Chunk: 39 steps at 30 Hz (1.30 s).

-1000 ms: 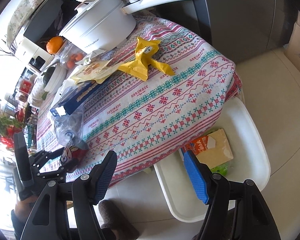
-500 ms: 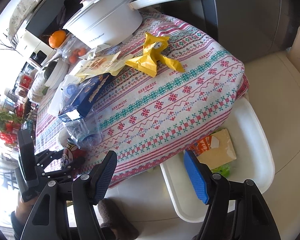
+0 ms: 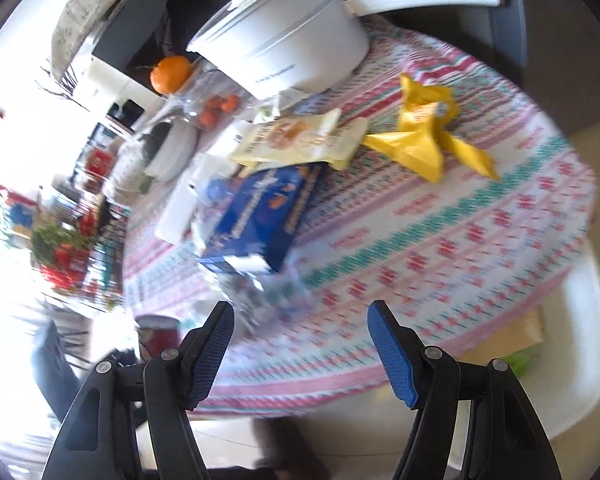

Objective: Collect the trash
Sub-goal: 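Grasp the blue snack box with the right tool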

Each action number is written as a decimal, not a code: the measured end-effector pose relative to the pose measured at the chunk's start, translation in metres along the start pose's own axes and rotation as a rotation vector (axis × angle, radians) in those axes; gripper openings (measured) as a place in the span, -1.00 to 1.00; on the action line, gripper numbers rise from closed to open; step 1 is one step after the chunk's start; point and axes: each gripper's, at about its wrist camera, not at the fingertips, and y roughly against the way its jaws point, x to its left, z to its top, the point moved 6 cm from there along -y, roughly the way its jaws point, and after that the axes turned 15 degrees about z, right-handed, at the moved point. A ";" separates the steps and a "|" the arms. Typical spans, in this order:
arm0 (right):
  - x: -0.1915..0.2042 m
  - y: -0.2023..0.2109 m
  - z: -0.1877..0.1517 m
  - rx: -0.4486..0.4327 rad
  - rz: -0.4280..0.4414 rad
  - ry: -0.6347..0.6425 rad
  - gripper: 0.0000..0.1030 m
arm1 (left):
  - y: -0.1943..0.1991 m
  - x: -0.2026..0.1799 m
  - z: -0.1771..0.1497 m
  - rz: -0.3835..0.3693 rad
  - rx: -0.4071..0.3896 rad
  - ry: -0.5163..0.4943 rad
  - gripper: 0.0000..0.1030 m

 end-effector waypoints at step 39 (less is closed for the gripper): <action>0.015 0.022 0.026 -0.131 0.197 -0.059 -0.53 | 0.030 -0.005 0.020 -0.070 -0.100 0.087 0.06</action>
